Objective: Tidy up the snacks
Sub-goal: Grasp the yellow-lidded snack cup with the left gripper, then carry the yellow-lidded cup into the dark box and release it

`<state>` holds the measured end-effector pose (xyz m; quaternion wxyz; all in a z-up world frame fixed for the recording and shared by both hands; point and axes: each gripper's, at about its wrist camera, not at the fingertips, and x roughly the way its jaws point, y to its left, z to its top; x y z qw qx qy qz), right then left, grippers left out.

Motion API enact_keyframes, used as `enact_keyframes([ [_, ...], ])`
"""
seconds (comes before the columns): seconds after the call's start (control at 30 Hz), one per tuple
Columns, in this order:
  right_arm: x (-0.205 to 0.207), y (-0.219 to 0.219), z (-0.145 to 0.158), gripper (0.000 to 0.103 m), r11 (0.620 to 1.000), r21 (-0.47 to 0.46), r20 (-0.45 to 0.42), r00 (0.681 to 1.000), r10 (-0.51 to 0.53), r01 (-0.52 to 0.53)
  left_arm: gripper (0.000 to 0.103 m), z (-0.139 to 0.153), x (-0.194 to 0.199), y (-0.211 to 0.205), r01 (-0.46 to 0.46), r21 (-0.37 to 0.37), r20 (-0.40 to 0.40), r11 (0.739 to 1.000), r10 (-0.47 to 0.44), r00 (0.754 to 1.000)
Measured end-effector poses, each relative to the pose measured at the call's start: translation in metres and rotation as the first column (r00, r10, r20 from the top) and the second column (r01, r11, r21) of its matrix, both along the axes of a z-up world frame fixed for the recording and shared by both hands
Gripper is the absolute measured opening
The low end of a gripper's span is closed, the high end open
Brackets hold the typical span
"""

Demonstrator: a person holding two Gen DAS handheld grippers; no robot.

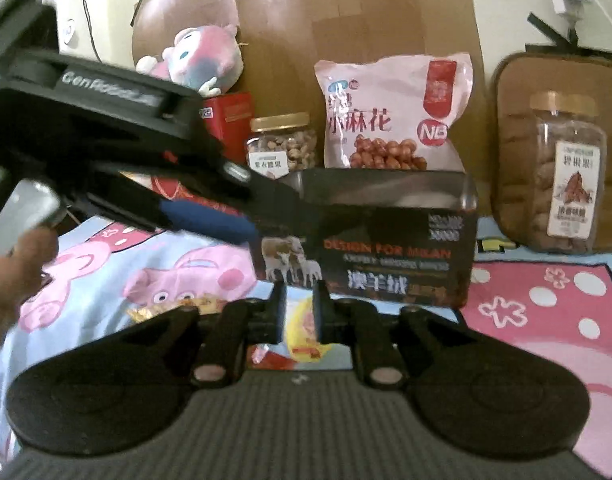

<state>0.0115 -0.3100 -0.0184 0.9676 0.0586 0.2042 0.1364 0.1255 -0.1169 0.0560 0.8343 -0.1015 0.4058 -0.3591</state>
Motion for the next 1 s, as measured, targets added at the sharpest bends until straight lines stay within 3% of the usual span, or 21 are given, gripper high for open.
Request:
enact_keyframes([
  [0.03,0.003,-0.002,-0.003,0.049,1.0,-0.006,-0.014,1.0,0.005,-0.005,0.054,-0.005,0.005,-0.001,0.002,0.0,-0.026,1.0,-0.002,1.0],
  [0.13,0.014,-0.001,-0.01,0.053,1.0,-0.01,-0.067,0.998,0.014,-0.014,0.057,-0.022,0.014,-0.011,0.031,-0.006,-0.098,1.0,-0.031,0.995],
  [0.2,0.025,-0.002,-0.015,0.06,0.999,0.015,-0.104,0.994,0.033,-0.032,0.057,-0.032,0.016,-0.02,0.04,0.03,-0.108,0.999,-0.037,0.993],
  [0.27,0.036,-0.001,-0.019,0.062,0.999,0.018,-0.141,0.989,0.042,-0.039,0.057,-0.043,0.017,-0.026,0.037,0.073,-0.124,0.997,-0.027,0.992],
  [0.37,0.044,0.001,-0.019,0.062,0.998,0.019,-0.164,0.984,0.068,-0.066,0.049,-0.059,0.017,-0.027,0.044,0.076,-0.159,0.996,-0.032,0.987],
  [0.4,0.043,0.003,-0.019,0.048,0.996,0.015,-0.161,0.983,0.084,-0.083,0.049,-0.058,0.014,-0.028,0.044,0.086,-0.142,0.995,-0.032,0.989],
  [0.43,0.042,0.005,-0.019,0.047,0.996,0.009,-0.157,0.984,0.09,-0.09,0.049,-0.057,0.012,-0.029,0.045,0.089,-0.139,0.995,-0.032,0.99],
  [0.53,0.031,0.006,-0.015,0.047,0.997,-0.012,-0.098,0.992,0.074,-0.075,0.048,-0.047,0.008,-0.024,0.048,0.067,-0.143,0.997,-0.038,0.989],
  [0.67,0.017,0.006,0.013,0.047,0.999,-0.016,0.022,0.999,0.05,-0.049,0.048,-0.004,-0.001,-0.021,0.054,0.029,-0.006,0.998,-0.054,0.999],
  [0.8,0.033,0.005,0.048,0.047,0.999,-0.01,0.128,0.991,0.034,-0.033,0.048,0.026,0.021,-0.022,0.02,0.012,0.08,1.0,-0.021,0.997],
  [0.9,0.069,0.007,0.054,0.047,1.0,-0.017,0.132,0.991,0.022,-0.02,0.048,0.02,0.053,-0.029,-0.018,0.031,0.059,0.999,0.016,0.998],
  [1.0,0.098,0.01,0.047,0.047,1.0,-0.014,0.078,0.997,0.025,-0.024,0.048,0.007,0.076,-0.033,-0.055,0.063,0.026,0.996,0.054,0.998],
])
